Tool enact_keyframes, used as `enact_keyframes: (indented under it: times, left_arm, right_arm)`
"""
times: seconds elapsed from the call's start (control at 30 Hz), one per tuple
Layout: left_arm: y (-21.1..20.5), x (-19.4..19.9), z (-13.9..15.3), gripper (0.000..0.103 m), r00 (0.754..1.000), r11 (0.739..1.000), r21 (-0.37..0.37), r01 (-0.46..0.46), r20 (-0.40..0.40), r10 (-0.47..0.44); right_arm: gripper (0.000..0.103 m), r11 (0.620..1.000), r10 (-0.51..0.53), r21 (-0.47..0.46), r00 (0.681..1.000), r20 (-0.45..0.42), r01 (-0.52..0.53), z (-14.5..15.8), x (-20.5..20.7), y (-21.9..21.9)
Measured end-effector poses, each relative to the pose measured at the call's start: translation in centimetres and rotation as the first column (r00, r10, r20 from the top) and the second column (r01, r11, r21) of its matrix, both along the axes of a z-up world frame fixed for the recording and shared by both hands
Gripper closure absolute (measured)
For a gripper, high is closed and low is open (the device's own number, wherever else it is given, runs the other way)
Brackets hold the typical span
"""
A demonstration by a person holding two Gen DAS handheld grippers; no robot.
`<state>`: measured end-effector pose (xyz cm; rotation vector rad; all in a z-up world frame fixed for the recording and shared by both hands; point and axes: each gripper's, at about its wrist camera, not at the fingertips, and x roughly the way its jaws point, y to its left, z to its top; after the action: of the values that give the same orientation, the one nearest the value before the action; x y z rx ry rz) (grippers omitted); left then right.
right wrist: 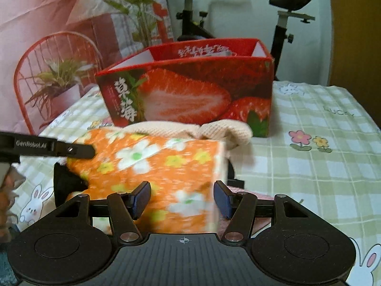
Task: Organize soft objects
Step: 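Grasp the orange mitt with the right gripper while the left gripper holds it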
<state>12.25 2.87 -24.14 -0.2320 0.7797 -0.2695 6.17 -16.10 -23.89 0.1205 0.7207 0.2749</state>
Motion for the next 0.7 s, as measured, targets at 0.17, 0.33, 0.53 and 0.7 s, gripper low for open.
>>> enact_keyframes:
  times: [0.17,0.33,0.53,0.7]
  left_arm:
    - [0.5,0.1,-1.0,0.083,0.999,1.000,-0.001,-0.008,-0.037,0.008]
    - [0.2,0.3,-1.4,0.081,0.999,1.000,0.020,0.001,-0.039,0.000]
    - [0.2,0.5,-1.7,0.080,0.999,1.000,0.012,0.000,-0.046,0.001]
    - [0.3,0.5,-1.8,0.079,0.999,1.000,0.008,-0.003,-0.047,0.004]
  right_arm:
    - [0.048,0.999,-0.015,0.033,1.000,-0.021,0.016,-0.5,0.3,-0.5]
    - [0.048,0.998,-0.020,0.067,0.999,-0.033,0.022,-1.0,0.5,-0.7]
    - [0.047,0.992,-0.026,0.120,0.998,-0.066,0.034,-2.0,1.4,-1.1]
    - [0.059,0.983,-0.037,0.175,0.996,-0.086,0.051,-1.7,1.9,-1.5]
